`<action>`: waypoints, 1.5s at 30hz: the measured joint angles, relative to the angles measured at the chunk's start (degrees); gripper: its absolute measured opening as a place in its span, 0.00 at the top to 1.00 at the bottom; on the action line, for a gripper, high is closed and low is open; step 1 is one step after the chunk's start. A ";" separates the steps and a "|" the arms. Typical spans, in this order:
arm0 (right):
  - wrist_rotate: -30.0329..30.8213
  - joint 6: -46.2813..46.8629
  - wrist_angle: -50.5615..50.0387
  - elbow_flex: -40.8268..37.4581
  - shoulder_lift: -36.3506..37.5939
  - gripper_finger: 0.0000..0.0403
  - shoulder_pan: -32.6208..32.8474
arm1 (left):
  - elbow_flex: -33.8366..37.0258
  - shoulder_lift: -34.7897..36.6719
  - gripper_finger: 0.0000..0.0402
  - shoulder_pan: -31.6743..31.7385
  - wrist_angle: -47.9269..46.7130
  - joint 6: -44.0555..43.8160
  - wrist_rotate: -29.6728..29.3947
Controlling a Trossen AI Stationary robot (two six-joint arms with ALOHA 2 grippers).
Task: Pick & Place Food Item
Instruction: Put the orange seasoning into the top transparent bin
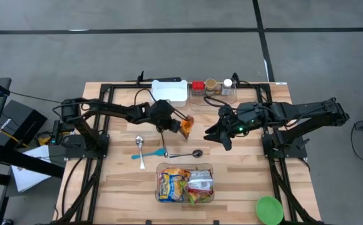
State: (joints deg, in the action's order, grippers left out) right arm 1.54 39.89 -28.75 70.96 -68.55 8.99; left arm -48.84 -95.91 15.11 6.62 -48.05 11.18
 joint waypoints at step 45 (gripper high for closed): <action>6.75 -1.08 0.43 0.00 8.94 0.57 -0.11 | -17.99 -9.99 1.00 9.54 28.38 -17.62 1.19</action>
State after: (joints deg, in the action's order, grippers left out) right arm 8.29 38.81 -28.32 70.96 -59.61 8.88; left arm -66.83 -105.90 24.65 35.00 -65.67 12.38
